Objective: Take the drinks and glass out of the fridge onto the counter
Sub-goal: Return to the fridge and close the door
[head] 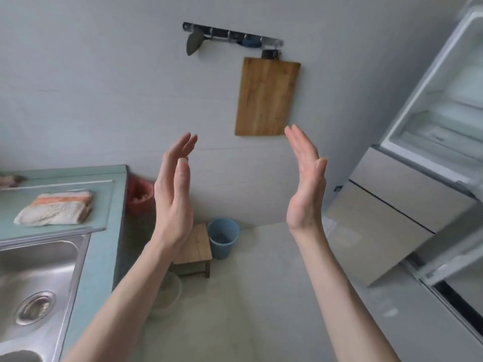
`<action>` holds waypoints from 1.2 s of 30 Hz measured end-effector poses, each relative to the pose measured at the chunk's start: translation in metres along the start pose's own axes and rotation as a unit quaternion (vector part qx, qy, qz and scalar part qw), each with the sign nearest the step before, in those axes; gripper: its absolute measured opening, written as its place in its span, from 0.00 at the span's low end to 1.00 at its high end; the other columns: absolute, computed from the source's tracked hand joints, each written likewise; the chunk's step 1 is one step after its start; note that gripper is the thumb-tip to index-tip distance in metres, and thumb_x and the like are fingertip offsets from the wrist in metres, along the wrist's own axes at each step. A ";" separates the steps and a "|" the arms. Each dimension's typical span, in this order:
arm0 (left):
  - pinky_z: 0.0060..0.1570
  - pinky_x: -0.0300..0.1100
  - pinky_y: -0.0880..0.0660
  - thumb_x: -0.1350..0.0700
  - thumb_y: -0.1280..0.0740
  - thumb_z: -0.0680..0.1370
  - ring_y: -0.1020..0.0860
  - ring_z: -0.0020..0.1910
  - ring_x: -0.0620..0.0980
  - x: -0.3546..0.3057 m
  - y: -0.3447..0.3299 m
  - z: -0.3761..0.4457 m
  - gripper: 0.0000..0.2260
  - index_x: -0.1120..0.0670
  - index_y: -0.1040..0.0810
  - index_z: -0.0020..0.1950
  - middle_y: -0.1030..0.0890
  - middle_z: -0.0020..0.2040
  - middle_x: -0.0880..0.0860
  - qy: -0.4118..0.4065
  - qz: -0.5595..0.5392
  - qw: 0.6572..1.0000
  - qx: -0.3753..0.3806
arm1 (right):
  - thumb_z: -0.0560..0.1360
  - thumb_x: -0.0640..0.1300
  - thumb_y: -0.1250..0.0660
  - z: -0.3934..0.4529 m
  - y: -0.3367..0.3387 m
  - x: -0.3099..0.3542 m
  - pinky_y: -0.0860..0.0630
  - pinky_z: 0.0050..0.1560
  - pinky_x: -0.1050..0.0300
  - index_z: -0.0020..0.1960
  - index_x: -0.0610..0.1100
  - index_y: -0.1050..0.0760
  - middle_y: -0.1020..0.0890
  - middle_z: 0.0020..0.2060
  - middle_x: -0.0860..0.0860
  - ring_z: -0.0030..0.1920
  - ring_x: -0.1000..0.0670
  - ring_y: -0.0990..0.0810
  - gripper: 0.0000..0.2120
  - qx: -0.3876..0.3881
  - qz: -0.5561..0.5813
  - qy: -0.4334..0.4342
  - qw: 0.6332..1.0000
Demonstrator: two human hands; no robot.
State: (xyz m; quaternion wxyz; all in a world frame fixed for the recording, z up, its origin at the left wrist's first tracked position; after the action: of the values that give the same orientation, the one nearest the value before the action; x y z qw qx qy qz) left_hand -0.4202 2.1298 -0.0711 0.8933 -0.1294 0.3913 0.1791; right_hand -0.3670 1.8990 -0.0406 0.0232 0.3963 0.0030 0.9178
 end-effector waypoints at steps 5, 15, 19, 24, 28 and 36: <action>0.78 0.61 0.33 0.45 0.48 0.87 0.25 0.77 0.51 0.008 -0.078 0.008 0.27 0.59 0.30 0.79 0.22 0.75 0.53 0.014 -0.060 0.997 0.042 | 0.81 0.76 0.57 0.015 0.072 -0.006 0.41 0.84 0.41 0.79 0.48 0.31 0.25 0.79 0.46 0.82 0.49 0.30 0.42 -0.047 -0.027 0.006 0.999; 0.78 0.61 0.32 0.44 0.48 0.87 0.25 0.77 0.52 0.013 -0.245 0.015 0.25 0.55 0.28 0.78 0.20 0.74 0.51 0.025 -0.132 0.983 0.126 | 0.79 0.78 0.55 0.038 0.230 -0.022 0.43 0.84 0.36 0.83 0.42 0.36 0.22 0.77 0.49 0.82 0.49 0.31 0.49 -0.155 -0.099 0.011 0.983; 0.78 0.61 0.32 0.44 0.48 0.87 0.25 0.77 0.51 0.014 -0.312 0.018 0.24 0.53 0.28 0.77 0.20 0.74 0.51 0.023 -0.152 0.977 0.148 | 0.81 0.76 0.55 0.050 0.288 -0.030 0.43 0.84 0.36 0.82 0.42 0.35 0.22 0.76 0.48 0.82 0.49 0.31 0.47 -0.187 -0.119 0.028 0.975; 0.78 0.60 0.31 0.44 0.49 0.87 0.24 0.76 0.50 0.009 -0.391 0.022 0.23 0.52 0.28 0.77 0.21 0.74 0.51 0.013 -0.188 0.968 0.164 | 0.80 0.77 0.55 0.067 0.352 -0.039 0.42 0.84 0.39 0.82 0.44 0.34 0.22 0.76 0.50 0.81 0.51 0.30 0.47 -0.208 -0.141 0.029 0.968; 0.78 0.60 0.31 0.44 0.49 0.87 0.25 0.77 0.51 0.006 -0.454 0.015 0.24 0.54 0.27 0.77 0.21 0.75 0.51 0.020 -0.217 0.957 0.192 | 0.81 0.77 0.56 0.071 0.400 -0.041 0.41 0.84 0.40 0.82 0.45 0.33 0.24 0.78 0.50 0.81 0.51 0.30 0.45 -0.239 -0.170 0.032 0.956; 0.78 0.60 0.32 0.45 0.48 0.87 0.26 0.77 0.51 0.009 -0.580 -0.012 0.24 0.54 0.26 0.76 0.21 0.74 0.48 0.022 -0.239 0.930 0.277 | 0.81 0.76 0.55 0.065 0.498 -0.055 0.40 0.84 0.39 0.81 0.48 0.32 0.26 0.79 0.51 0.82 0.51 0.31 0.42 -0.324 -0.220 0.020 0.920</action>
State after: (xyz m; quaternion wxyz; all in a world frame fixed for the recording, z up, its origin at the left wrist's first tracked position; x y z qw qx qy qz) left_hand -0.1782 1.6040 -0.0330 0.9011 0.0290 0.4026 -0.1584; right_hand -0.3018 1.3985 -0.0245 0.3514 0.3378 -0.2066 0.8484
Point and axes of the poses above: each hand's wrist, its own z-axis towards the middle knuckle, its own y-axis out of the back of the hand, x = y × z, the point moved 9 cm from there along z, towards the middle knuckle
